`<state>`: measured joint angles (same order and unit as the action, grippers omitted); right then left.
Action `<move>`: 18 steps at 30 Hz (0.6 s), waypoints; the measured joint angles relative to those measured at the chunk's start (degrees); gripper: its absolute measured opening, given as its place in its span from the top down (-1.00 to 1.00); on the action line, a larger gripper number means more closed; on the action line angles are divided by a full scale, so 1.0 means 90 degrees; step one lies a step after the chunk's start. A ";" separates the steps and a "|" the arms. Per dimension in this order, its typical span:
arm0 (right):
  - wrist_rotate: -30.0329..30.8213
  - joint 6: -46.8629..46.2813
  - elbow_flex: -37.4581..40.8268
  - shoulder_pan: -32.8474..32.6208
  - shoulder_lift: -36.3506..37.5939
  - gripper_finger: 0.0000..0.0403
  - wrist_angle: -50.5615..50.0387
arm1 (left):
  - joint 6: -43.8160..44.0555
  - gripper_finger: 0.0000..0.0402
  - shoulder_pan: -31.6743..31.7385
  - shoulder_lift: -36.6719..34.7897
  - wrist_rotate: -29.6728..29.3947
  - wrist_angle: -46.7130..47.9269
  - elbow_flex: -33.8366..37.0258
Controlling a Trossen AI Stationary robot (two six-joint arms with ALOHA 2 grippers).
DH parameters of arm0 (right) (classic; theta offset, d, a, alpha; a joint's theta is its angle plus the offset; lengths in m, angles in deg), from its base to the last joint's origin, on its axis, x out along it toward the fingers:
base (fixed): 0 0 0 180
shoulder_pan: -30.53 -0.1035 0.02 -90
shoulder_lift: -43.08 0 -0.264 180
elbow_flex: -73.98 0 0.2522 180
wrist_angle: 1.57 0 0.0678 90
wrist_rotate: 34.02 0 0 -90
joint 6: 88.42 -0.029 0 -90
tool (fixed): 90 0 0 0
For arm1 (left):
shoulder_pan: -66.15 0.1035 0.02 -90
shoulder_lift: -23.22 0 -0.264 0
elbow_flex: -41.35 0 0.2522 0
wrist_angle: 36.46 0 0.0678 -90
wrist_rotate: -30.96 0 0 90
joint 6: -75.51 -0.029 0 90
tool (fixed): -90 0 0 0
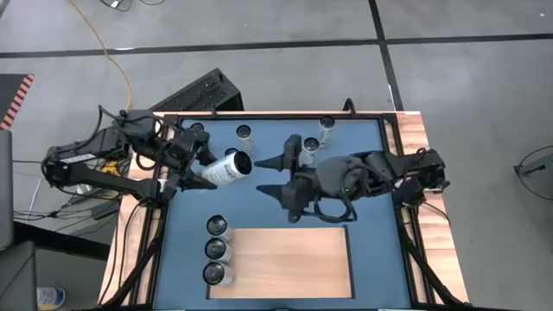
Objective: Place canned beverage on shelf
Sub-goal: Put the bottom right white yellow soda can on the shelf
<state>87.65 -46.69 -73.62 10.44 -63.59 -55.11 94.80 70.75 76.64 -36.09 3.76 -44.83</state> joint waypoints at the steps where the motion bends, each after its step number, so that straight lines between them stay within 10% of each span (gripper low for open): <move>1: 0.0034 -0.0009 -0.0003 0.0002 -0.0007 -0.36 0.0008 | 0.0018 -0.24 0.0000 0.0017 -0.0001 0.0000 0.0000; 18: 0.0548 -0.0010 0.0009 0.0333 -0.0374 -0.58 0.0261 | 0.0007 -0.24 -0.0002 0.0066 0.0037 0.0217 -0.0002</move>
<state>92.57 -46.78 -73.53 13.44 -66.96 -52.76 94.86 70.72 77.24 -35.76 5.71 -44.85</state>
